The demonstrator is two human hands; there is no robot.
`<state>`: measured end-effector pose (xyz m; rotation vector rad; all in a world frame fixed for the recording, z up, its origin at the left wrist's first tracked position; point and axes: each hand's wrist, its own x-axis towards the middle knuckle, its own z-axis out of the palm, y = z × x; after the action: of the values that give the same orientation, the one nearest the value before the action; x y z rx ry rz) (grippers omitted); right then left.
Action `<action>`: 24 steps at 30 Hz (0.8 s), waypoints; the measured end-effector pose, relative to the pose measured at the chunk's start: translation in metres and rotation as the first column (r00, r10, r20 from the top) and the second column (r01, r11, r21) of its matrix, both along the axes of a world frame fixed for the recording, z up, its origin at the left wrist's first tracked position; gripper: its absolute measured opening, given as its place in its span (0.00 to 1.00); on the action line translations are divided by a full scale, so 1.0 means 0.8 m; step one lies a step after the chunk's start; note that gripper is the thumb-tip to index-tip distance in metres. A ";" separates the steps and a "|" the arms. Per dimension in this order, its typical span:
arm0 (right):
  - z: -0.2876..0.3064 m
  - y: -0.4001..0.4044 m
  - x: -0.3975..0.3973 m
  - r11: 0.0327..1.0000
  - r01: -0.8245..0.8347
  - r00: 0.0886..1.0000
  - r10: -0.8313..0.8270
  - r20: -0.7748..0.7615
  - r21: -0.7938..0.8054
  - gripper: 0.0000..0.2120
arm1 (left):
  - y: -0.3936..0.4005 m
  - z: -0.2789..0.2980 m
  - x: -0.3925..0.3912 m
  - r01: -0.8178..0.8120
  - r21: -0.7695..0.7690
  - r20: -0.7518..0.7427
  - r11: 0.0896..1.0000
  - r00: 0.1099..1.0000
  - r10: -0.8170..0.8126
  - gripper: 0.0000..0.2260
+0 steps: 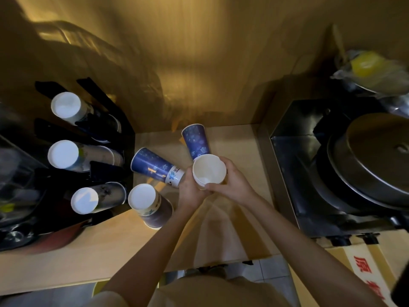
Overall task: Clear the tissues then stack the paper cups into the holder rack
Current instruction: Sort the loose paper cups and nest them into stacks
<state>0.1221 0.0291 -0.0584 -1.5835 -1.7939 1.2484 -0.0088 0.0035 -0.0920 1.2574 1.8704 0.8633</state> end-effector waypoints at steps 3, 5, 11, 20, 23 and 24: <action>0.006 0.006 0.016 0.999 0.051 0.998 -0.051 0.035 0.014 0.42 | 0.004 0.004 0.014 0.043 0.009 0.083 0.999 0.996 -0.043 0.38; 0.010 0.010 0.029 0.997 0.063 0.995 -0.066 0.069 0.032 0.44 | 0.009 0.008 0.027 0.079 0.030 0.175 0.996 0.981 -0.083 0.41; 0.018 0.017 0.079 0.978 0.202 0.973 -0.207 0.107 0.053 0.42 | 0.036 0.018 0.079 0.213 0.113 0.196 0.971 0.953 -0.232 0.39; 0.018 0.028 0.124 0.948 0.319 0.945 -0.317 0.083 -0.012 0.42 | 0.075 0.009 0.116 0.392 0.029 -0.019 0.919 0.920 -0.392 0.41; 0.020 0.031 0.127 0.959 0.282 0.956 -0.278 0.098 -0.034 0.39 | 0.080 0.007 0.118 0.400 0.018 -0.023 0.916 0.916 -0.400 0.41; 0.020 0.033 0.127 0.961 0.275 0.956 -0.270 0.112 -0.030 0.39 | 0.080 0.008 0.118 0.400 0.025 -0.020 0.916 0.917 -0.399 0.40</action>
<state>0.2235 0.0551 -0.0420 -1.8814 -1.5492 1.1000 0.0859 0.0677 -0.0858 1.5954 1.5330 0.6600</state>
